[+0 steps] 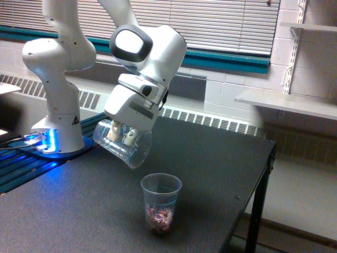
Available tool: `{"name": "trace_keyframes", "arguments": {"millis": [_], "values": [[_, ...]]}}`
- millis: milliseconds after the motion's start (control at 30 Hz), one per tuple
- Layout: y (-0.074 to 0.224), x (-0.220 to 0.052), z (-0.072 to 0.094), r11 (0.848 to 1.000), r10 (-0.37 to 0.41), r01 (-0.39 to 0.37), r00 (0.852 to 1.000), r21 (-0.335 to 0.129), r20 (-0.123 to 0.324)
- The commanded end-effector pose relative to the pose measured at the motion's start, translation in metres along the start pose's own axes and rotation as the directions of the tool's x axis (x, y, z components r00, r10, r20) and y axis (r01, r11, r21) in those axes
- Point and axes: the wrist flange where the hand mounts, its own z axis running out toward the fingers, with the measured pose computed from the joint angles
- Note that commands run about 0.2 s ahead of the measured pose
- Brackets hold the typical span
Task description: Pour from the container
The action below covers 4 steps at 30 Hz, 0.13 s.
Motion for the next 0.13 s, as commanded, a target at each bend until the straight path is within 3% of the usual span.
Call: {"name": "trace_keyframes", "arguments": {"millis": [33,133], "values": [[0.0036,0.0021,-0.0051,1.0,-0.008,0.008,1.0,0.003,-0.009],[0.0039,0.0021,-0.0037,1.0,-0.015,0.015,1.0,0.016,-0.005]]}}
